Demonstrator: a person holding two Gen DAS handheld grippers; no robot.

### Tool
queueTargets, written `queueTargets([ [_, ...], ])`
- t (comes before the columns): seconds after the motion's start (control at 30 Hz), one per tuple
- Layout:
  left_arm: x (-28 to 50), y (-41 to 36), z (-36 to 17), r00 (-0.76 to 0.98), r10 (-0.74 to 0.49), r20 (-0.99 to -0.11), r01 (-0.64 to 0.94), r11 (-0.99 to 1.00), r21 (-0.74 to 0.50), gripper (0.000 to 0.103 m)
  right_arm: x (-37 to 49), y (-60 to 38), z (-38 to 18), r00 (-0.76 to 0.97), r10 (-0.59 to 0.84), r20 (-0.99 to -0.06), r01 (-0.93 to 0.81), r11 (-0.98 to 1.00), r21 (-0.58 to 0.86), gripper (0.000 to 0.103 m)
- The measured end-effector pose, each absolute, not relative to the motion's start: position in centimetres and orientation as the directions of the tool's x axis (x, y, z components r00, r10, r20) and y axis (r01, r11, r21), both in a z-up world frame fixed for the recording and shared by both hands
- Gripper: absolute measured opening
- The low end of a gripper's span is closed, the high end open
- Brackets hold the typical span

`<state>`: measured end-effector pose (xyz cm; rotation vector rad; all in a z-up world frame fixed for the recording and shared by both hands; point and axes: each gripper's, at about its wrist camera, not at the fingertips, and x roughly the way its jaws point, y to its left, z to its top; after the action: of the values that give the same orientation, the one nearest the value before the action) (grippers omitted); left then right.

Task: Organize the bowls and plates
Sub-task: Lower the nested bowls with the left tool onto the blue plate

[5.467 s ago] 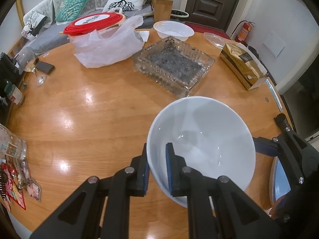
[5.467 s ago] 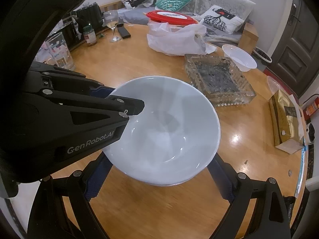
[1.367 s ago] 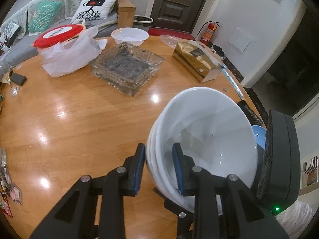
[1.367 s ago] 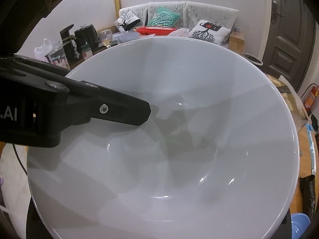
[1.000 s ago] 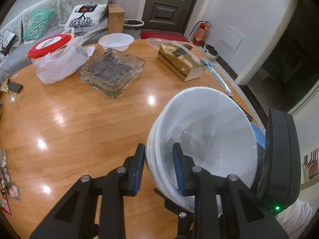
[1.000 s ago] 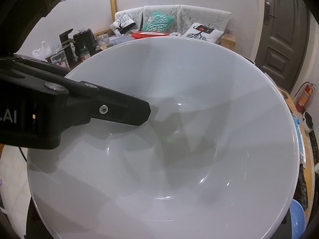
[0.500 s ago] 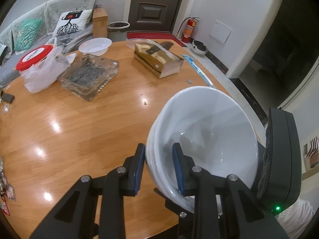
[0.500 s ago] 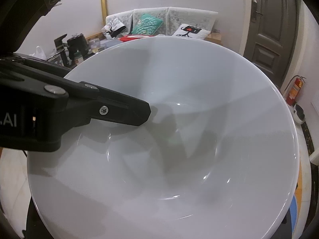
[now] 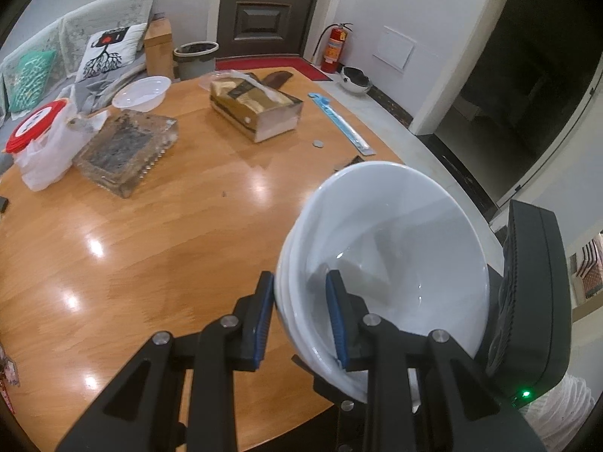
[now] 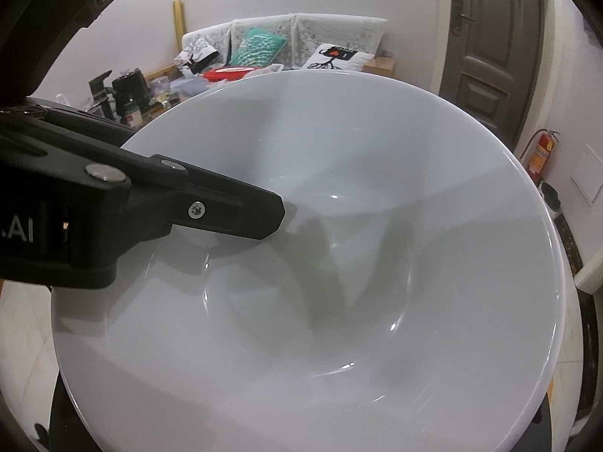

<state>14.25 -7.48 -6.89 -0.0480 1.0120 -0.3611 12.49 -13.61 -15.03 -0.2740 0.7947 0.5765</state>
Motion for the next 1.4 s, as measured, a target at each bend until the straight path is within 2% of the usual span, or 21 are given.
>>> queueTargets([
  [0.77, 15.1, -16.5, -8.9, 0.417, -0.374, -0.828, 0.361, 0.904, -0.227, 0.024, 12.3, -22.0, -15.6, 0.575, 0.31, -0.757, -0.492, 0.871, -0.016, 0.102],
  [1.4, 17.5, -19.6, -12.2, 0.355, -0.413, -0.839, 0.369, 0.886, -0.28, 0.024, 14.0, -25.6, -17.9, 0.534, 0.266, -0.802, -0.458, 0.889, -0.011, 0.102],
])
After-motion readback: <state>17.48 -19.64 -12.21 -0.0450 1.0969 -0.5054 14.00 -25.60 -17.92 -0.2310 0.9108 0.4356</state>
